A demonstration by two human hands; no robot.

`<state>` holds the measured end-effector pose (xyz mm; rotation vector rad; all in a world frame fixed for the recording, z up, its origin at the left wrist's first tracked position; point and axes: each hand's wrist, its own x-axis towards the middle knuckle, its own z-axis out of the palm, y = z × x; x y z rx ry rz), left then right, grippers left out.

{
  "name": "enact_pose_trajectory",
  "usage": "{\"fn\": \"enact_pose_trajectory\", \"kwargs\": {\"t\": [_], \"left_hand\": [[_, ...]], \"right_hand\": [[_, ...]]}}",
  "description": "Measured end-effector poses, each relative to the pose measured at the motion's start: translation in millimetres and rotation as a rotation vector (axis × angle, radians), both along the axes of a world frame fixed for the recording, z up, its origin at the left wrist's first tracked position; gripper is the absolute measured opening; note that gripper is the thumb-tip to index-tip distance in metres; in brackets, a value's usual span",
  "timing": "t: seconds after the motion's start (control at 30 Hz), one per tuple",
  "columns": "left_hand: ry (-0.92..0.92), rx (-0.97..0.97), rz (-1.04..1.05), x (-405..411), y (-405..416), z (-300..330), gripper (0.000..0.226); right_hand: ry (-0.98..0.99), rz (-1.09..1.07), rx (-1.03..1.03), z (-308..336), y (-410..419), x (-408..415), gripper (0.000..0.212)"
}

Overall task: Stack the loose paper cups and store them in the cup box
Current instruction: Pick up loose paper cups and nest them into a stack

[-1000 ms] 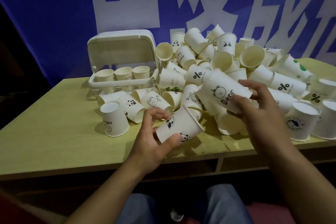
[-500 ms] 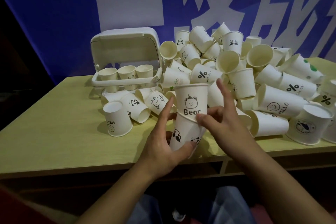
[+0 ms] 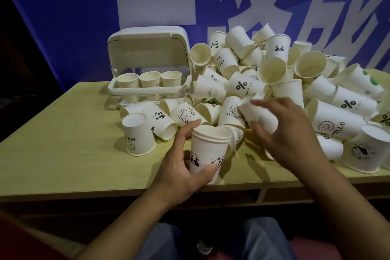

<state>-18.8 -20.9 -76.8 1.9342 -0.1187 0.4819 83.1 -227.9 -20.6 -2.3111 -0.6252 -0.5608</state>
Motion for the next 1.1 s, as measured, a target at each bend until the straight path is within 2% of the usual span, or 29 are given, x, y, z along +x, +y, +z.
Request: {"fn": "enact_pose_trajectory", "kwargs": {"t": [0.13,0.23,0.4,0.53,0.67,0.87,0.97,1.1], "left_hand": [[0.072,0.015,-0.047,5.3,-4.0,-1.1,0.084],[0.095,0.036,-0.062,9.3,-7.5,-2.9,0.085],[0.067,-0.003,-0.059,15.4,-8.3,-3.6,0.083],[0.071,0.032,-0.089,17.4,-11.5,-0.8,0.083],[0.081,0.028,-0.119,17.9,-16.5,1.2,0.086],[0.065,0.019,-0.153,11.9,-19.0,6.3,0.090],[0.040,-0.035,-0.131,12.1,-15.1,5.8,0.095],[0.042,-0.042,-0.110,13.3,-10.5,5.2,0.101]], "right_hand": [[0.069,-0.131,-0.181,9.7,2.4,24.9,0.075],[0.092,-0.125,-0.209,8.9,10.0,37.7,0.078],[0.019,-0.097,0.026,16.8,4.6,40.3,0.075],[-0.028,0.026,0.261,32.5,1.8,27.7,0.078],[0.079,0.193,0.497,35.0,8.1,16.9,0.070],[0.057,0.358,0.519,20.2,29.2,1.9,0.039],[0.065,0.407,0.520,14.0,34.7,-4.0,0.031],[0.138,0.441,0.644,13.2,42.5,-9.1,0.026]]}}
